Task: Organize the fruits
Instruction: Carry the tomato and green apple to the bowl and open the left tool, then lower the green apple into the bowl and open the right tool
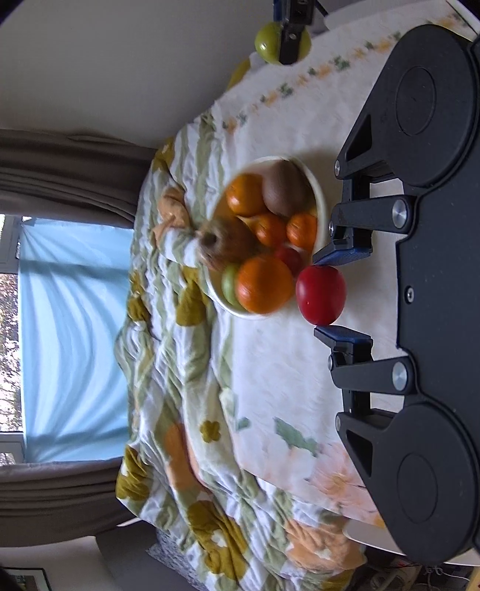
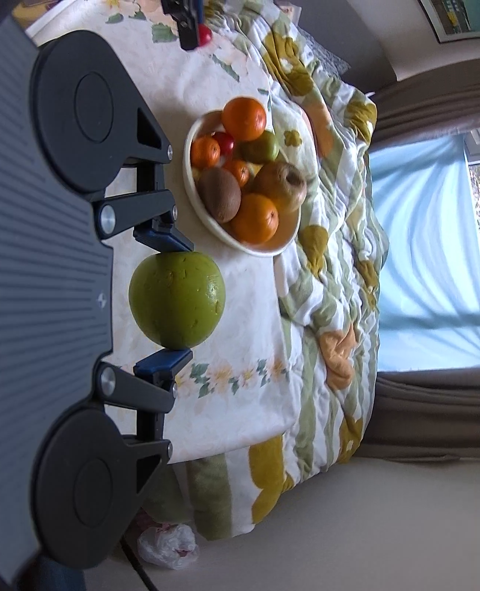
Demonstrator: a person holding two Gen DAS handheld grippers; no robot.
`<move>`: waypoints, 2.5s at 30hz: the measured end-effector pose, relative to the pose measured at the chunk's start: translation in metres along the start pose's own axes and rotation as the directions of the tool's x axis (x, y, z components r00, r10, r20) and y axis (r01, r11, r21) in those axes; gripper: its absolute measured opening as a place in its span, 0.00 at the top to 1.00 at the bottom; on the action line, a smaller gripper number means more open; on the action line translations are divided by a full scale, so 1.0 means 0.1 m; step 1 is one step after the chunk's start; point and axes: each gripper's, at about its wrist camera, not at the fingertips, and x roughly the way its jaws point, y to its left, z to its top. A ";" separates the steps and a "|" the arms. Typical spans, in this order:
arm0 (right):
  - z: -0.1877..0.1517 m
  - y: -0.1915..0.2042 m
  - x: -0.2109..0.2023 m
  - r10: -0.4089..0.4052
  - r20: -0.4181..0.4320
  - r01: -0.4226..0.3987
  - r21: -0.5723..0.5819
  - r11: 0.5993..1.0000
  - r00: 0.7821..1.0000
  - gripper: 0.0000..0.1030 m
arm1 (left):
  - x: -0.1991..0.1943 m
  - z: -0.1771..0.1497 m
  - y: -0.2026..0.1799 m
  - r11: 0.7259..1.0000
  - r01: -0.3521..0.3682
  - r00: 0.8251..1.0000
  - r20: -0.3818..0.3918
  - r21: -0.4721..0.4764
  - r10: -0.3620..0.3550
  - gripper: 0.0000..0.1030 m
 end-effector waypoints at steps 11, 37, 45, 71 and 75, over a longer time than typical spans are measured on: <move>0.42 0.14 -0.02 0.077 0.015 -0.075 -0.085 0.994 0.997 0.32 | 0.21 0.50 -0.31 0.999 0.019 0.998 0.053 0.045 -0.021 0.62; 0.59 0.11 0.49 -0.034 -0.026 0.035 0.062 0.997 0.999 0.32 | 1.36 0.65 -0.48 0.960 0.108 0.989 -0.126 0.258 -0.077 0.37; 0.66 0.14 0.52 -0.040 -0.023 0.041 0.052 0.998 0.999 0.32 | 1.05 0.70 -0.36 0.963 0.116 0.993 -0.062 0.242 -0.105 0.07; 0.85 1.20 1.27 0.200 -0.102 -0.213 -0.143 0.966 0.974 0.32 | 0.43 0.36 0.59 0.994 -0.102 0.994 -0.046 -0.034 0.100 0.01; 0.80 1.24 1.37 0.198 -0.120 -0.215 -0.154 0.964 0.973 0.32 | 0.40 0.33 0.63 0.992 -0.115 0.993 -0.047 -0.053 0.112 0.01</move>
